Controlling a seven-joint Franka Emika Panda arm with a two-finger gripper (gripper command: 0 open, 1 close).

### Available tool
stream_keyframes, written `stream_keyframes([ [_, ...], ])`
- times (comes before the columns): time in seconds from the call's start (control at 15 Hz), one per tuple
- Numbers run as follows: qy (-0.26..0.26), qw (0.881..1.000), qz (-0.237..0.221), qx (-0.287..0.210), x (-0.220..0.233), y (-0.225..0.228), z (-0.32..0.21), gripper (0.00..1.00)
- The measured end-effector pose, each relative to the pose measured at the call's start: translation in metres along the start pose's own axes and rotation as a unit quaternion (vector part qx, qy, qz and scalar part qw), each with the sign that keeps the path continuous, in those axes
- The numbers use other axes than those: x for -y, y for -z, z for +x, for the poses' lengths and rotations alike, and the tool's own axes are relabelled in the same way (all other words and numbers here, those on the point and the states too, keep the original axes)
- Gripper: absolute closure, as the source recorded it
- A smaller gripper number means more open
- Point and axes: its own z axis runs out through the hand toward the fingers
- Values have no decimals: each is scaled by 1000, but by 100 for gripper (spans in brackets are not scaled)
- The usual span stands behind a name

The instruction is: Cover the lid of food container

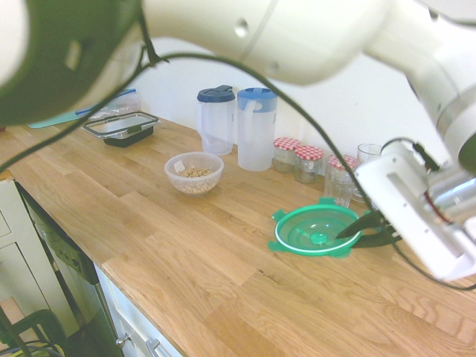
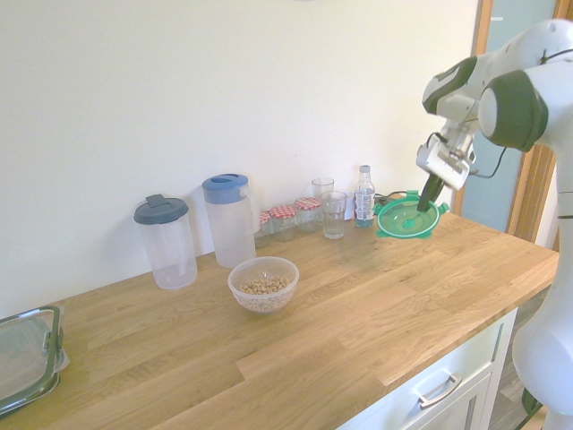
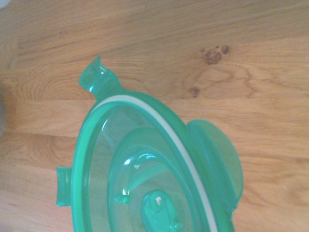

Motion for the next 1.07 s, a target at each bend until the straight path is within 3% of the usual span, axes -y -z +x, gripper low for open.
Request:
stream_keyframes([
  [0.27, 0, 990, -96, -100, 66, 72, -85, 100],
  [0.47, 15, 969, -178, -171, 150, 49, -147, 100],
  [0.73, 31, 922, -289, -254, 222, -12, -212, 100],
  [1.07, 32, 845, -389, -365, 269, -88, -269, 100],
])
